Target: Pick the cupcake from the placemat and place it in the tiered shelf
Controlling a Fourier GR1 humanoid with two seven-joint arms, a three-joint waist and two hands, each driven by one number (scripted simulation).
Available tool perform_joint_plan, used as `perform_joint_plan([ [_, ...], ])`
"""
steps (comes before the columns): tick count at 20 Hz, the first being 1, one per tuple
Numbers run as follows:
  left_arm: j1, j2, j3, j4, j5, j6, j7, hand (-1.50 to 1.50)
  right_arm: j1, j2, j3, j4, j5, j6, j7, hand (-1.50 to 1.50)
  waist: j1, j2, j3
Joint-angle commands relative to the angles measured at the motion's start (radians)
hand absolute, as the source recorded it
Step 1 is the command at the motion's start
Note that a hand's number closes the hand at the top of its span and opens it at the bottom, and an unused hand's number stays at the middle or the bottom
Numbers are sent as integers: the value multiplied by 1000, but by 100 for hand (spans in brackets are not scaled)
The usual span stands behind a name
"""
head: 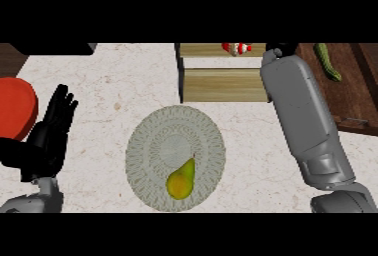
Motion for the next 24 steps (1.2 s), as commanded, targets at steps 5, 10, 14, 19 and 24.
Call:
perform_joint_plan([
  [5,4,22,49,25,25,-14,0,0,147,-137,-48,-281,-40,75,167,-150,-36,-11,-1],
  [10,85,-21,10,1,-7,2,-69,0,346,-200,-65,-542,-99,192,244,-150,-33,-11,-1],
  [14,76,-19,-5,-47,-15,1,-20,0,492,-233,-63,-829,-154,318,375,-150,-30,-11,0],
  [19,-10,8,35,-10,23,-20,27,0,676,-288,-165,-996,-329,421,318,-150,-22,-4,0],
  [24,-14,-29,-15,-16,-57,27,17,0,723,-336,-232,-1074,-421,478,357,-150,-9,-1,0],
])
